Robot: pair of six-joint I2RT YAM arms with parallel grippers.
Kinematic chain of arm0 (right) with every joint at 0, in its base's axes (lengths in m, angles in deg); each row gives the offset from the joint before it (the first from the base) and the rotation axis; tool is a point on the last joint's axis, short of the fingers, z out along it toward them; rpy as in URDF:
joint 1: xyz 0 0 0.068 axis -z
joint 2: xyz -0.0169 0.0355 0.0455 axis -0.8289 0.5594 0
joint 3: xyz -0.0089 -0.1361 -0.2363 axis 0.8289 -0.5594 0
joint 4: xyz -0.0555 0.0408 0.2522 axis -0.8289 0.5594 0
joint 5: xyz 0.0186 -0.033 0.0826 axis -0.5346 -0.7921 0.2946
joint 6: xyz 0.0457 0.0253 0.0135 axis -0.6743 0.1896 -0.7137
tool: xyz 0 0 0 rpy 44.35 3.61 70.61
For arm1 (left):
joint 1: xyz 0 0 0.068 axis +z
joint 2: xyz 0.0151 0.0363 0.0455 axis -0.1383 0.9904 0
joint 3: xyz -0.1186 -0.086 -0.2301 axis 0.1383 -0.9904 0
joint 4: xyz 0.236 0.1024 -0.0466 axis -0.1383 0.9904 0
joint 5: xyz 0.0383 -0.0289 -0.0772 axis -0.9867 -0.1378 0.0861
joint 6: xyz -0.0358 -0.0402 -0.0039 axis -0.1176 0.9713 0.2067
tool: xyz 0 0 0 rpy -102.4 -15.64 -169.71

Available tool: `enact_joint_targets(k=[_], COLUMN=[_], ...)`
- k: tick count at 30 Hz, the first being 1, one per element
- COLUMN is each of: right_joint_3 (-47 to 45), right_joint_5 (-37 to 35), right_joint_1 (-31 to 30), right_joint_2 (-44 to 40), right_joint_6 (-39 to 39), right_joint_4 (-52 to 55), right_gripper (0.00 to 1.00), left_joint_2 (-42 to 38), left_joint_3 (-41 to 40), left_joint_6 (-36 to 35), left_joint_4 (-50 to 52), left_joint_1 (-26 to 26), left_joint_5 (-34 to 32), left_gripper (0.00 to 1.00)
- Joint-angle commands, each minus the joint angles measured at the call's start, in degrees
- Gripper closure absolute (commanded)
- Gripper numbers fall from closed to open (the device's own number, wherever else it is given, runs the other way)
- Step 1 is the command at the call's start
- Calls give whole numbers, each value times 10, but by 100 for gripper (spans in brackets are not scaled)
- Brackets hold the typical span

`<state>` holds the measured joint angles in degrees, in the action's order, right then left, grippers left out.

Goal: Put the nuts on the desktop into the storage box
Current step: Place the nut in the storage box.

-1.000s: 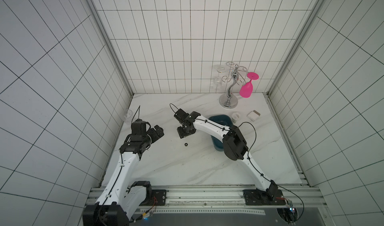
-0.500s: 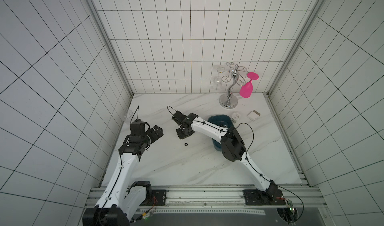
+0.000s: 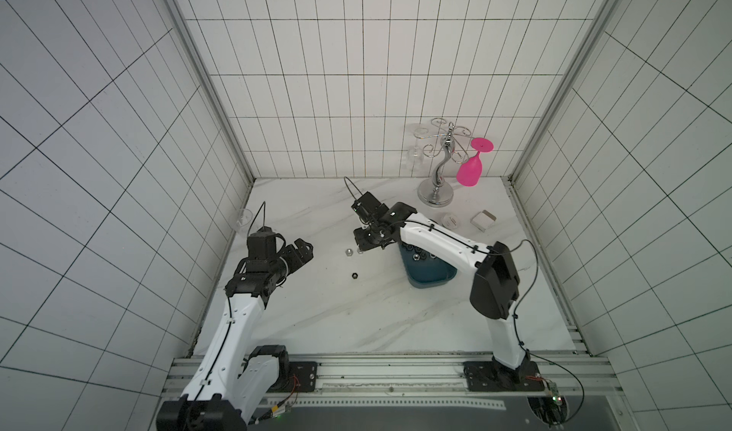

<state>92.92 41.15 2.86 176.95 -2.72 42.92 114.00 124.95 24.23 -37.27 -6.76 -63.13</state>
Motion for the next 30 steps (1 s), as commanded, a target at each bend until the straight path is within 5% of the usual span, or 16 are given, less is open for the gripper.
enact_joint_targets(k=[1,14,30], right_joint_3=[-98,-410,-367], right_joint_5=[-18,-5,-1], right_joint_1=[54,188,218], right_joint_2=[-73,-209,-84], right_joint_6=[0,17,43], right_joint_4=[-12,-81,-121], right_gripper=[86,86,83], left_joint_2=[0,21,25], left_joint_3=[0,0,20], left_joint_6=[10,21,-8], left_joint_4=[-14,-24,12], left_joint_1=[-11,-58,-57], left_joint_5=[12,-8,-40], left_gripper=[2,2,2])
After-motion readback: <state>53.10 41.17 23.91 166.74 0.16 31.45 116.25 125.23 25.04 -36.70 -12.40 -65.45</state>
